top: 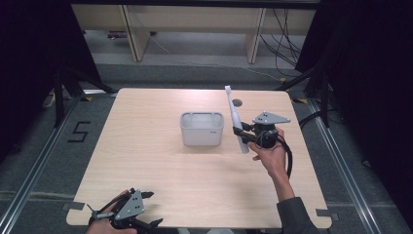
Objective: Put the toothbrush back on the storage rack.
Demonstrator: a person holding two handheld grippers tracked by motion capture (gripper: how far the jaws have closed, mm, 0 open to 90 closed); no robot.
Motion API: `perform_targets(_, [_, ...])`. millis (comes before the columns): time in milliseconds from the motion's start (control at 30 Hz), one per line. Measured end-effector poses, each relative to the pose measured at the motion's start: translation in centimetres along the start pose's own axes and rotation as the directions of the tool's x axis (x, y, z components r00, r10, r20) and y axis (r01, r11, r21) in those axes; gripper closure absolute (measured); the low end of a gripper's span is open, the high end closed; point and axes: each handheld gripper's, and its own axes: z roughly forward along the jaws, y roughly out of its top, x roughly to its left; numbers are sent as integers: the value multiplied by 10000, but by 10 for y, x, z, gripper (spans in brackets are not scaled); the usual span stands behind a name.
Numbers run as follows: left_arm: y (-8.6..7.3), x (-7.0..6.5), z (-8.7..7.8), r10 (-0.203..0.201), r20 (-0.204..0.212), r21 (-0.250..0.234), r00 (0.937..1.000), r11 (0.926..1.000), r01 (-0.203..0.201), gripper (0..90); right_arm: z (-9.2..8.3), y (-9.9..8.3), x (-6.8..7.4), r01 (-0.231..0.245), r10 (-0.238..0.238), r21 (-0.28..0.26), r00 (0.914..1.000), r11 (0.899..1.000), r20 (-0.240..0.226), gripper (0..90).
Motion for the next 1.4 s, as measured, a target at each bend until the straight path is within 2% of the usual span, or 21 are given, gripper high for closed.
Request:
perform_targets(33, [0, -1, 1, -178, -3, -164, 9998, 9997, 178, 147, 1, 1, 1, -163, 163, -11, 9999, 9999, 13, 665])
perform_targets(100, [0, 1, -1, 23, 73, 87, 10000, 10000, -24, 147, 2, 3, 1, -156, 157, -100, 9999, 9998, 28, 665])
perform_targets(133, [0, -1, 0, -49, 9, -130, 10000, 9999, 49, 147, 4, 3, 1, -220, 221, -220, 9998, 9995, 14, 665])
perform_targets(200, [0, 0, 0, 8, -7, -81, 10000, 10000, -8, 147, 5, 5, 0, -134, 137, -363, 9999, 9993, 71, 665])
perform_targets(233, [1, 1, -1, 43, 90, 71, 10000, 10000, -43, 147, 6, 5, 1, -353, 355, -442, 9994, 9984, 39, 665])
perform_targets(300, [0, -1, 0, -30, 36, -92, 10000, 10000, 30, 147, 8, 6, -2, -98, 100, -563, 9999, 9984, 31, 665])
perform_targets(333, [0, 0, 0, 62, -20, -84, 10000, 9999, -62, 147, 9, 6, -1, -388, 391, -617, 9992, 9973, 24, 665])
perform_targets(367, [0, 0, 0, -46, 5, -120, 10000, 9999, 46, 147, 9, 7, -2, -401, 401, -650, 9992, 9971, 2, 665])
perform_targets(400, [1, 1, -1, 45, 61, 78, 10000, 10000, -45, 147, 9, 8, -1, -555, 558, -642, 9984, 9964, 23, 665])
perform_targets(433, [1, 0, -1, -22, 114, 15, 9999, 10000, 22, 147, 11, 9, -3, -359, 363, -828, 9993, 9959, 34, 665])
perform_targets(500, [0, 0, 1, 95, -43, -33, 9999, 9999, -96, 147, 11, 11, -2, -724, 722, -774, 9974, 9944, -49, 665])
perform_targets(567, [0, 0, 0, -21, 21, -38, 10000, 10000, 21, 147, 14, 14, -2, -603, 599, -925, 9982, 9939, -67, 665])
perform_targets(600, [0, 0, 0, 41, -17, 5, 10000, 10000, -41, 147, 14, 16, -2, -674, 690, -1046, 9975, 9922, 118, 665])
perform_targets(633, [1, 1, -1, 55, 76, 70, 10000, 10000, -55, 147, 15, 17, -2, -811, 810, -1049, 9967, 9912, -54, 665])
perform_targets(733, [0, 0, 0, 40, -72, 13, 10000, 10000, -40, 147, 19, 22, -2, -881, 877, -1244, 9961, 9883, -94, 665])
perform_targets(767, [1, 1, -1, 12, 110, 26, 9999, 10000, -12, 147, 20, 23, -2, -943, 938, -1286, 9955, 9872, -107, 665])
perform_targets(867, [0, 0, -1, -17, 120, 7, 9999, 10000, 17, 147, 23, 29, 0, -1160, 1152, -1429, 9932, 9829, -135, 665])
perform_targets(967, [0, 1, 0, 60, -50, -32, 10000, 10000, -61, 147, 27, 33, 1, -1024, 1013, -1527, 9947, 9830, -147, 665])
perform_targets(1167, [1, 1, -1, 21, 109, 32, 9999, 10000, -21, 148, 33, 41, 4, -1175, 1173, -1647, 9930, 9793, -109, 665])
perform_targets(1200, [0, 0, -1, -20, 53, -87, 10000, 10000, 20, 147, 35, 42, 2, -989, 993, -1744, 9950, 9797, -66, 665])
perform_targets(1400, [1, 0, -1, 13, 150, -10, 9999, 10000, -13, 147, 41, 46, 3, -1228, 1211, -1871, 9924, 9746, -208, 665])
